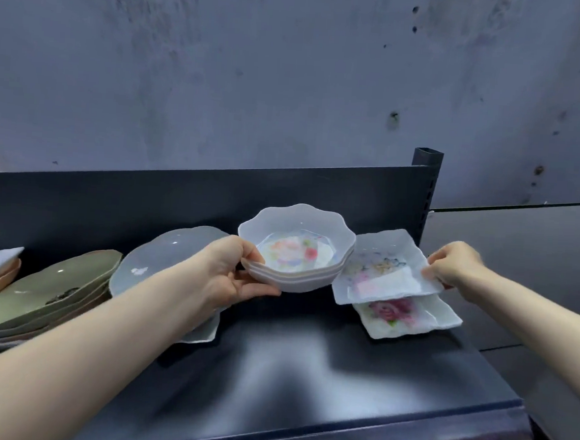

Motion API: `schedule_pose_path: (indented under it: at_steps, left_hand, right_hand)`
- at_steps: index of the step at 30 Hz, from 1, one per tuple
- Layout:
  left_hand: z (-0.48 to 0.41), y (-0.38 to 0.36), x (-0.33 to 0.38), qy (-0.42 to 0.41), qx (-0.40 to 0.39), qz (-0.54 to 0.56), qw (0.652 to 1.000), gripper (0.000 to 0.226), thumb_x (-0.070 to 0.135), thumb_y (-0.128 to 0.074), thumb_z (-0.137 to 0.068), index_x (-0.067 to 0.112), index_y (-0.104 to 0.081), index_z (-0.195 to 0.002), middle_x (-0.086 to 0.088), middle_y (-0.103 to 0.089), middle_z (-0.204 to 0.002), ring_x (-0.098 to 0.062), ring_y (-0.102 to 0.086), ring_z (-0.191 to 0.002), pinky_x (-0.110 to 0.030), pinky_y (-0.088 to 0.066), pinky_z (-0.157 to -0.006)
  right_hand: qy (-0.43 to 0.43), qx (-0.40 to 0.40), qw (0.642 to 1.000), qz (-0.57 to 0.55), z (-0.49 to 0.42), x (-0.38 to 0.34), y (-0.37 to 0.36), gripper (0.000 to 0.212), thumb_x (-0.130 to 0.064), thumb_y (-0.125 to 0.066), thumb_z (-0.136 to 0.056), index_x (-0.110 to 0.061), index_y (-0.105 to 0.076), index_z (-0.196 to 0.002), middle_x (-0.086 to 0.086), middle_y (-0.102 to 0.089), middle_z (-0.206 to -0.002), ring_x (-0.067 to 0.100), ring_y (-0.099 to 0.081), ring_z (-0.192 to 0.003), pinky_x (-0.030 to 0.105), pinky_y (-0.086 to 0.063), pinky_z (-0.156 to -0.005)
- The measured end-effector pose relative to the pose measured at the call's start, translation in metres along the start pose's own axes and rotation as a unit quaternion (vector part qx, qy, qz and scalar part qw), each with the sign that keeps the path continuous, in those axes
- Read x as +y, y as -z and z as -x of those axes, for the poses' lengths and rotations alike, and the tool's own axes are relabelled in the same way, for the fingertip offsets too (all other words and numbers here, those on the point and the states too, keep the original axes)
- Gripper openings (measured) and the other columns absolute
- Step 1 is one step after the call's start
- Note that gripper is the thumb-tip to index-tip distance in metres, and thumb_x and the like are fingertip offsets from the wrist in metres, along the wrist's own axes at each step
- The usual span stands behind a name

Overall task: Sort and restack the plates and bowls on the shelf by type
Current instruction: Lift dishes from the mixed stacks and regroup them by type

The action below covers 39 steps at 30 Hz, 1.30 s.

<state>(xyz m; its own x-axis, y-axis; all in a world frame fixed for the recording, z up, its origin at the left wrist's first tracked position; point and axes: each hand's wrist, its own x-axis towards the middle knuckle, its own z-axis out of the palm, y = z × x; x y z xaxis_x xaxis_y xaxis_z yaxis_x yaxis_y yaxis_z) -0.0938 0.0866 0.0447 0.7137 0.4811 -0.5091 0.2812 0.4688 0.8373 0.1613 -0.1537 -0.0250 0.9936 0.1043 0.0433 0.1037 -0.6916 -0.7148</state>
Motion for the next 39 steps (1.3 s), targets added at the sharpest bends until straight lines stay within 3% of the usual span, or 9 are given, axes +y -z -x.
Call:
schedule_pose_path:
  at_steps: [6,11,15,18,21,27,30,33,39]
  left_hand:
    - [-0.007,-0.03,-0.038,0.018,0.047,0.021,0.999,0.018,-0.014,-0.035,-0.081,-0.003,-0.049,-0.081,-0.016,-0.053,-0.081,-0.032,-0.058,-0.072,-0.053,-0.049,-0.04]
    - [-0.01,-0.044,-0.065,0.031,0.094,0.049,0.994,0.021,-0.014,-0.031,-0.084,-0.004,-0.049,-0.085,-0.016,-0.055,-0.08,-0.033,-0.056,-0.069,-0.059,-0.045,-0.074]
    - [-0.021,-0.051,-0.079,0.03,0.136,0.086,0.986,0.021,-0.018,-0.031,-0.082,-0.002,-0.046,-0.082,-0.017,-0.052,-0.084,-0.035,-0.053,-0.072,-0.06,-0.045,-0.076]
    - [-0.027,-0.059,-0.083,0.02,0.158,0.1,0.982,0.023,-0.019,-0.029,-0.083,-0.002,-0.044,-0.079,-0.018,-0.049,-0.082,-0.038,-0.052,-0.077,-0.06,-0.043,-0.081]
    - [-0.029,-0.068,-0.087,0.016,0.178,0.108,0.978,0.025,-0.019,-0.027,-0.085,-0.001,-0.042,-0.077,-0.019,-0.05,-0.082,-0.039,-0.049,-0.092,-0.061,-0.042,-0.089]
    - [-0.044,-0.074,-0.097,0.02,0.211,0.118,0.97,0.026,-0.021,-0.027,-0.082,-0.002,-0.043,-0.076,-0.023,-0.05,-0.104,-0.047,-0.052,-0.115,-0.063,-0.042,-0.089]
    - [-0.049,-0.077,-0.098,0.015,0.223,0.12,0.967,0.025,-0.021,-0.027,-0.083,-0.004,-0.044,-0.079,-0.023,-0.048,-0.105,-0.048,-0.051,-0.116,-0.063,-0.041,-0.089]
    - [-0.055,-0.078,-0.098,0.004,0.244,0.11,0.963,0.033,-0.022,-0.028,-0.081,-0.003,-0.047,-0.101,-0.025,-0.05,-0.108,-0.049,-0.052,-0.114,-0.064,-0.042,-0.084]
    - [-0.062,-0.079,-0.096,-0.012,0.27,0.093,0.958,0.046,-0.022,-0.027,-0.08,-0.004,-0.049,-0.116,-0.028,-0.055,-0.119,-0.05,-0.054,-0.111,-0.066,-0.042,-0.083]
  right_hand:
    - [-0.022,-0.022,1.0,-0.002,-0.01,0.045,0.014,0.009,0.001,-0.066,-0.067,0.002,-0.073,-0.071,0.014,-0.066,-0.068,0.025,-0.056,-0.061,0.035,-0.051,-0.059]
    - [-0.003,-0.049,0.999,0.014,-0.016,0.056,0.01,0.01,0.0,-0.065,-0.07,-0.004,-0.073,-0.065,0.018,-0.072,-0.073,0.028,-0.061,-0.061,0.038,-0.056,-0.06]
    - [0.005,-0.076,0.996,0.038,-0.018,0.062,0.006,0.013,-0.004,-0.061,-0.069,0.0,-0.073,-0.07,0.009,-0.06,-0.061,0.022,-0.048,-0.056,0.025,-0.04,-0.052]
    - [0.023,-0.082,0.995,0.055,-0.016,0.064,0.004,0.023,-0.004,-0.061,-0.069,-0.007,-0.06,-0.046,0.002,-0.047,-0.049,0.019,-0.04,-0.05,0.021,-0.031,-0.047]
    - [0.057,-0.077,0.991,0.089,-0.016,0.065,0.004,0.033,-0.005,-0.062,-0.067,-0.012,-0.046,-0.04,-0.003,-0.039,-0.043,0.018,-0.036,-0.048,0.022,-0.024,-0.043]
    - [0.077,-0.089,0.989,0.091,-0.026,0.075,0.004,0.013,-0.009,-0.065,-0.063,-0.02,-0.072,-0.061,-0.002,-0.069,-0.06,0.024,-0.068,-0.069,0.025,-0.05,-0.059]
    - [0.06,-0.107,0.992,0.039,-0.027,0.078,0.003,0.015,-0.005,-0.066,-0.063,-0.018,-0.073,-0.061,0.002,-0.072,-0.06,0.025,-0.071,-0.061,0.035,-0.06,-0.068]
    - [0.036,-0.122,0.992,0.008,-0.026,0.078,0.001,0.014,-0.003,-0.068,-0.064,-0.016,-0.072,-0.062,0.005,-0.073,-0.066,0.026,-0.072,-0.059,0.041,-0.061,-0.071]
    - [0.005,-0.13,0.991,-0.024,-0.027,0.075,-0.007,0.013,-0.002,-0.07,-0.064,-0.015,-0.071,-0.069,0.008,-0.072,-0.074,0.028,-0.072,-0.062,0.044,-0.061,-0.073]
